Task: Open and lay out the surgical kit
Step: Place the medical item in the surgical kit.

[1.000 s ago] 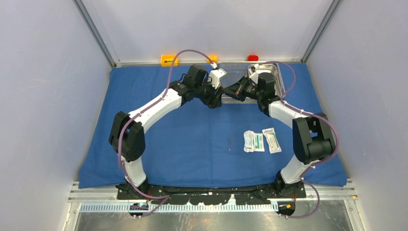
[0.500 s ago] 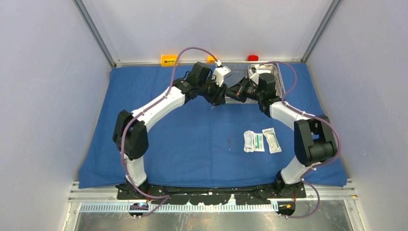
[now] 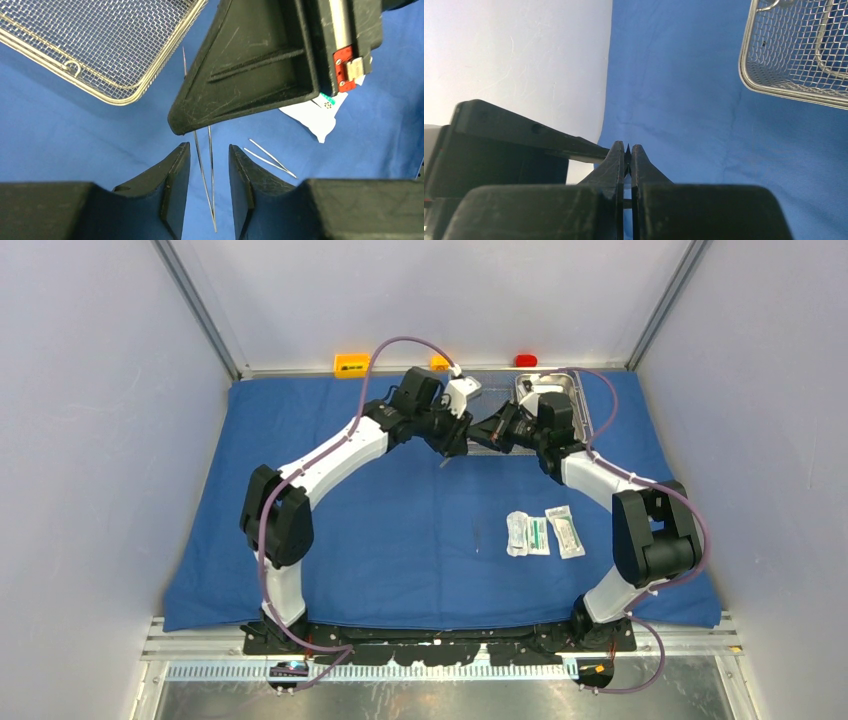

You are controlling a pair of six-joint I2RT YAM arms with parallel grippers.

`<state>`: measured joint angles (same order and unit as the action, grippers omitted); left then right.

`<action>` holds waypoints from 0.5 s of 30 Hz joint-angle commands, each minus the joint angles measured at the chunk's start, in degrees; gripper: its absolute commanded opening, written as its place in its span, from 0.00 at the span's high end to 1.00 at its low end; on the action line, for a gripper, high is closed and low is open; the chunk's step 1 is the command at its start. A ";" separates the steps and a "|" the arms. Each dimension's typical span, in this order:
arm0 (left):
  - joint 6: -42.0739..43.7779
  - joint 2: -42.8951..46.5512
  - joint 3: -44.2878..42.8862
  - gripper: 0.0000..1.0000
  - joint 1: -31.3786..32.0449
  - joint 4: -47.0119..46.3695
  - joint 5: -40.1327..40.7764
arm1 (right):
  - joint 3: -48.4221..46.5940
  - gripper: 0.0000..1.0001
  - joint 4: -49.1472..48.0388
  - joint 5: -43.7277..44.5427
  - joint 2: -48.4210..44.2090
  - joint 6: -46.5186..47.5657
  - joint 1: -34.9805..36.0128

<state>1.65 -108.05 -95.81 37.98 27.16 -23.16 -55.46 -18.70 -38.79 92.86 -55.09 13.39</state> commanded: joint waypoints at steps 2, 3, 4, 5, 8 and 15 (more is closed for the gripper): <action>-0.96 -0.29 -3.24 0.64 0.16 -0.34 -1.12 | 0.27 0.99 -1.41 0.93 -2.78 1.57 0.12; -1.09 -0.44 -3.18 0.65 0.19 -0.31 -1.22 | 0.20 0.99 -1.43 0.84 -2.90 1.59 0.07; -1.16 -0.60 -3.20 0.66 0.17 -0.21 -1.35 | 0.18 1.00 -1.43 0.87 -2.86 1.58 0.10; -1.13 -0.72 -3.24 0.67 0.21 -0.25 -1.34 | 0.16 1.00 -1.38 0.82 -2.86 1.59 0.09; -1.07 -1.01 -3.24 0.71 0.17 -0.19 -1.51 | 0.18 0.99 -1.43 0.84 -2.77 1.55 0.12; -1.23 -1.50 -3.88 0.84 0.16 -0.16 -1.45 | 0.27 0.99 -1.43 0.77 -2.70 1.88 0.12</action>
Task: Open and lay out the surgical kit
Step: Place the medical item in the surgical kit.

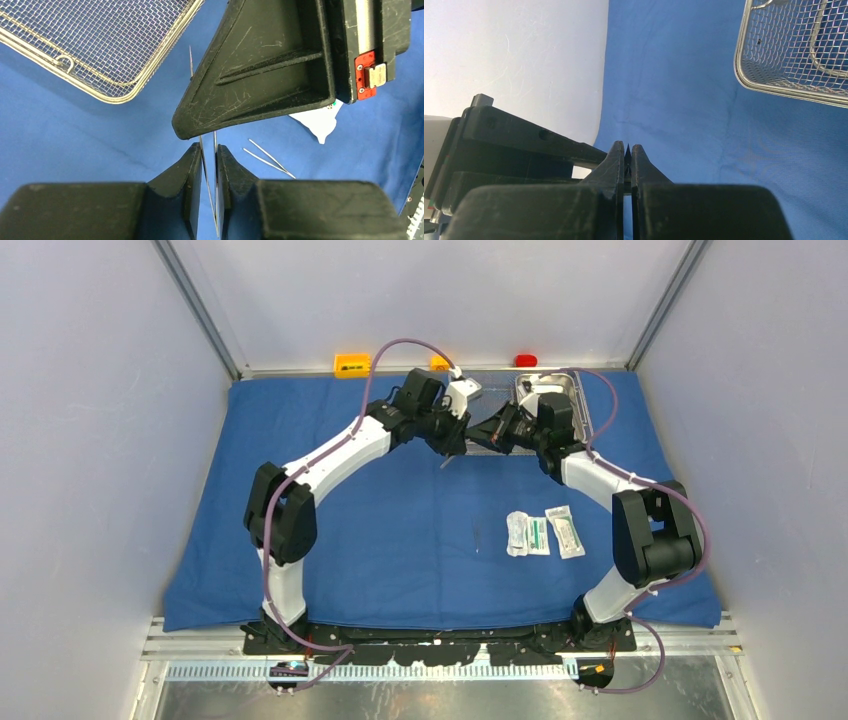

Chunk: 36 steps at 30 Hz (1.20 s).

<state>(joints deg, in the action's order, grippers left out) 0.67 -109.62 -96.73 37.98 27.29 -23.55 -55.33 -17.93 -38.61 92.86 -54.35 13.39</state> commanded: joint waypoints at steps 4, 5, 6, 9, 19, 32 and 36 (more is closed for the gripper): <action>-2.59 0.74 -2.24 0.93 0.13 -0.12 -0.08 | -0.25 0.82 -1.03 0.69 -3.29 2.93 -0.08; -3.47 1.34 -1.30 0.95 0.09 -0.46 0.42 | -0.38 0.75 -0.67 0.65 -3.66 3.54 -0.34; -4.48 2.13 -0.25 0.98 0.08 -1.09 1.04 | -0.61 0.66 0.04 0.63 -3.99 4.17 -0.73; -7.33 5.43 4.19 1.00 0.16 -3.29 4.57 | -0.96 0.47 2.24 0.77 -5.54 6.40 -2.48; -22.94 18.61 24.56 0.98 7.37 -11.02 20.09 | -3.27 0.39 11.95 3.65 -10.88 17.09 -10.03; -51.33 15.63 29.76 1.00 12.01 -5.29 31.69 | 0.54 0.39 17.49 8.37 -19.73 25.82 -15.98; -52.90 15.24 31.80 1.00 12.12 -6.86 33.64 | 2.30 0.39 17.49 8.37 -21.25 25.83 -17.43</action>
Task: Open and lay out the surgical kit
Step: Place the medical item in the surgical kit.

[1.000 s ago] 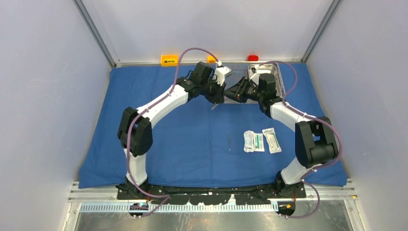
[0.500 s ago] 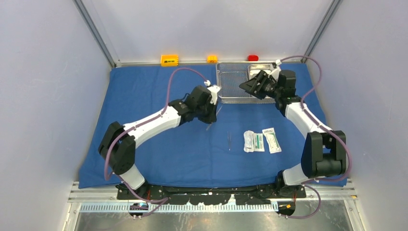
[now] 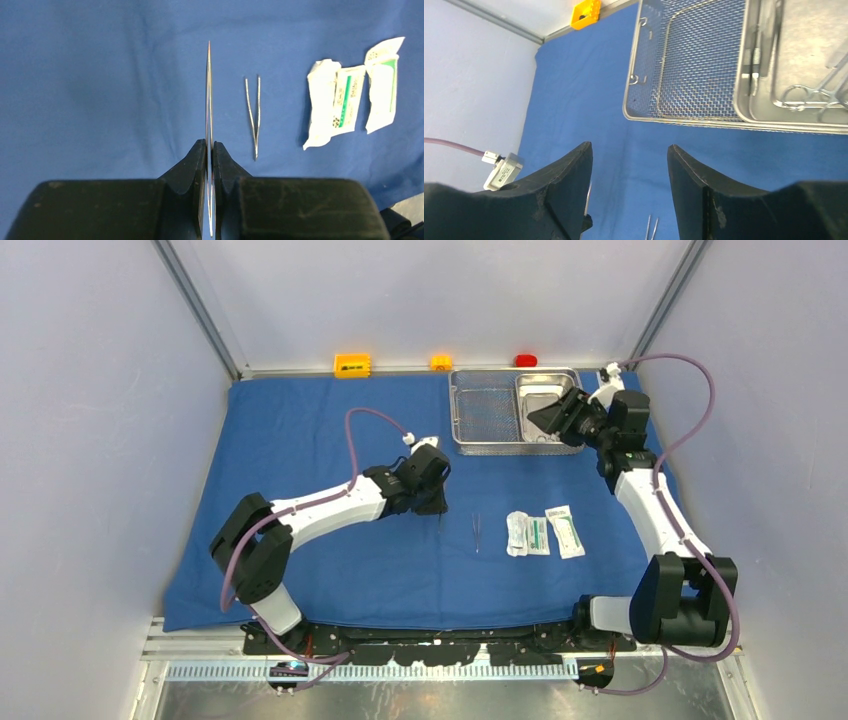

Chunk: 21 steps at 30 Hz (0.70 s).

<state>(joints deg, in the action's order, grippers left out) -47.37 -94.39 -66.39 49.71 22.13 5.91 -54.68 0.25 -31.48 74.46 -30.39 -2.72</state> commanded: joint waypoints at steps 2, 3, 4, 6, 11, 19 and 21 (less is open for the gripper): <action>-5.35 -0.32 2.79 1.00 0.38 -3.11 4.24 | 2.07 0.39 -0.69 1.16 -3.13 1.90 -1.69; -5.63 -0.56 3.69 1.00 0.38 -3.78 4.28 | 2.23 0.39 -0.69 1.16 -3.18 1.87 -1.80; -5.69 -0.84 4.16 1.00 0.38 -4.51 4.28 | 2.30 0.39 -0.69 1.20 -3.21 2.02 -1.84; -6.14 -1.60 5.65 1.00 0.37 -5.68 4.29 | 2.29 0.39 -0.69 1.18 -3.31 1.95 -1.85; -5.82 -3.73 6.57 1.00 1.06 -6.88 5.25 | 2.50 0.39 -0.70 0.91 -4.00 2.00 -1.94; -5.18 -5.03 6.46 1.00 1.12 -7.15 6.92 | 3.53 0.39 -0.92 0.25 -4.53 1.36 -1.94; -5.14 -4.91 6.68 1.00 1.12 -6.93 7.07 | 3.36 0.39 -1.00 0.07 -4.33 1.06 -1.94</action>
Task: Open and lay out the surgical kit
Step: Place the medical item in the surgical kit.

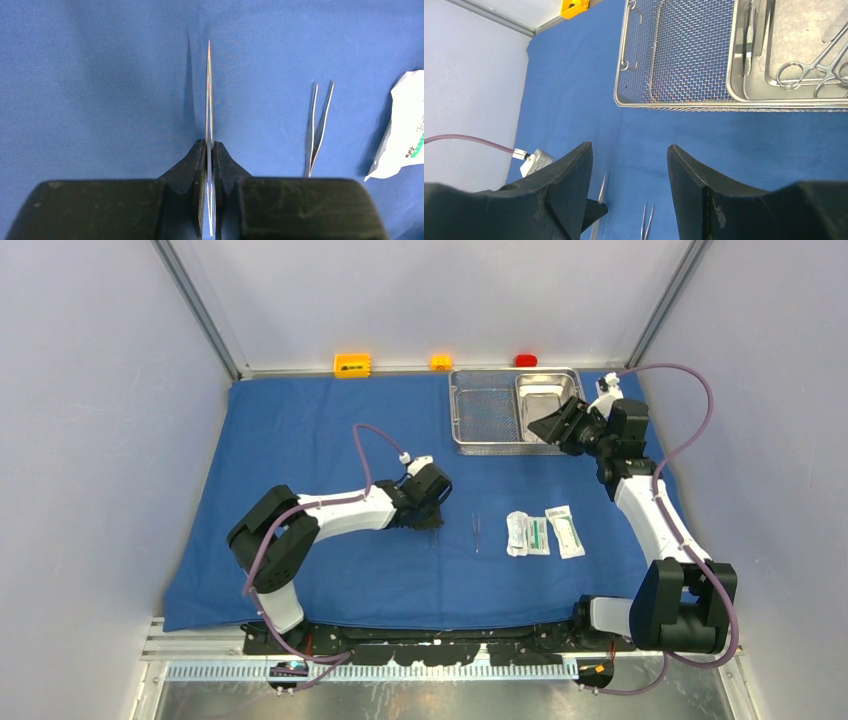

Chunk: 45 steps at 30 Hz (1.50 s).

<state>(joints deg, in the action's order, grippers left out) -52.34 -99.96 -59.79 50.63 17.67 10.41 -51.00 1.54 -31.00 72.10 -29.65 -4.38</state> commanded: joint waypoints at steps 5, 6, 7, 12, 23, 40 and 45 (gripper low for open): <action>-0.46 1.15 0.40 1.00 0.27 -1.52 2.52 | 0.09 0.39 -2.55 -0.37 -1.95 0.33 -0.29; -0.53 1.25 0.49 1.00 0.26 -1.38 2.36 | 0.18 0.39 -2.51 -0.37 -2.11 0.38 -0.29; -0.73 1.34 0.54 1.00 0.28 -1.14 2.21 | 0.20 0.39 -2.51 -0.30 -2.11 0.46 -0.35; -0.81 1.65 1.19 1.00 0.17 -0.55 2.48 | 0.29 0.39 -2.43 -0.33 -2.24 0.60 -0.36; 0.10 2.09 2.84 1.00 0.08 -1.87 2.06 | 1.16 0.39 -2.68 -0.11 -3.19 0.62 -0.80; -0.40 1.78 3.48 0.88 0.11 -2.24 1.05 | 1.50 0.40 -2.92 -0.12 -2.95 0.34 -1.19; -0.30 2.14 3.54 0.84 0.08 -2.00 1.04 | 1.43 0.40 -2.97 -0.21 -3.11 0.31 -1.22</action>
<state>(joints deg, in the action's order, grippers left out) -52.38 -99.50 -57.25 50.61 15.92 10.87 -49.58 1.39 -31.14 70.85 -29.67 -5.17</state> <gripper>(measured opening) 0.146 0.601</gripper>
